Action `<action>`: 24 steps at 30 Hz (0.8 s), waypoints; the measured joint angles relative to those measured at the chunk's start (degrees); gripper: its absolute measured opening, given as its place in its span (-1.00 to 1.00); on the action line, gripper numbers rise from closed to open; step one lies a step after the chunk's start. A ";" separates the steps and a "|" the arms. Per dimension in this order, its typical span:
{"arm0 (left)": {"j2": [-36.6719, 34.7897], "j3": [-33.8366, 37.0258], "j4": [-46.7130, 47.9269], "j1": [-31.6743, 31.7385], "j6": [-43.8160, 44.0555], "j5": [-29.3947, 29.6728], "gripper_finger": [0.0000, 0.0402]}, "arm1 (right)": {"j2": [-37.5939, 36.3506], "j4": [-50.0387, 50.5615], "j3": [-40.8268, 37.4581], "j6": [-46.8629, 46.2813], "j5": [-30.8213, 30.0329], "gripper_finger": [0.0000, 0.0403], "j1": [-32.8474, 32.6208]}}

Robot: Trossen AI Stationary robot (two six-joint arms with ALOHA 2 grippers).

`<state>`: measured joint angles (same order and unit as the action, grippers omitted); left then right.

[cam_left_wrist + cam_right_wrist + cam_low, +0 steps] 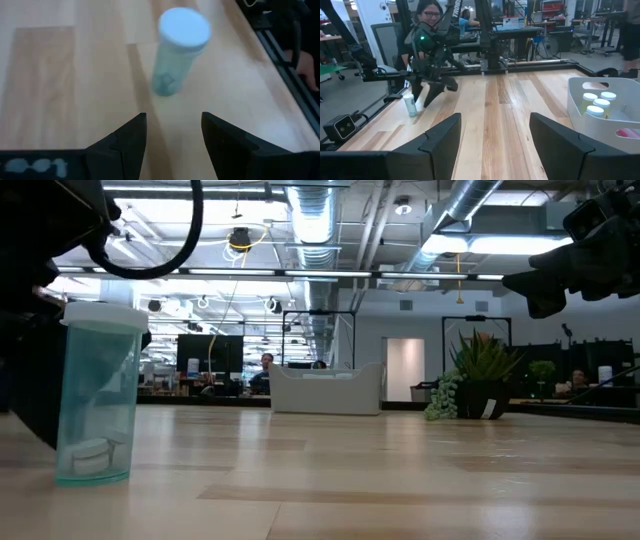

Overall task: Pick and place pill bottles into a basket
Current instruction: Put the blue pill bottle into the gray bin

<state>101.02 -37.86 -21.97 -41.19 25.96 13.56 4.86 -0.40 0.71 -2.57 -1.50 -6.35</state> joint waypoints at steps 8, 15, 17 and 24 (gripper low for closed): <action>1.19 -2.39 -0.06 0.04 -0.24 0.81 -0.11 | 0.00 0.02 0.00 -0.02 0.00 0.14 0.00; 1.21 -2.42 -2.93 0.04 -3.23 5.95 -0.11 | 0.00 0.02 0.02 0.00 0.00 0.14 0.00; 1.21 -2.42 -4.41 0.17 -4.23 6.25 -0.11 | 0.00 0.01 0.02 -0.02 0.00 0.14 0.00; 1.21 -2.42 -7.76 0.53 -5.41 6.28 -0.11 | -0.02 0.02 0.00 -0.02 0.00 0.14 0.00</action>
<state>102.24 -40.27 -29.73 -40.66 20.56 19.84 4.84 -0.38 0.71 -2.59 -1.50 -6.35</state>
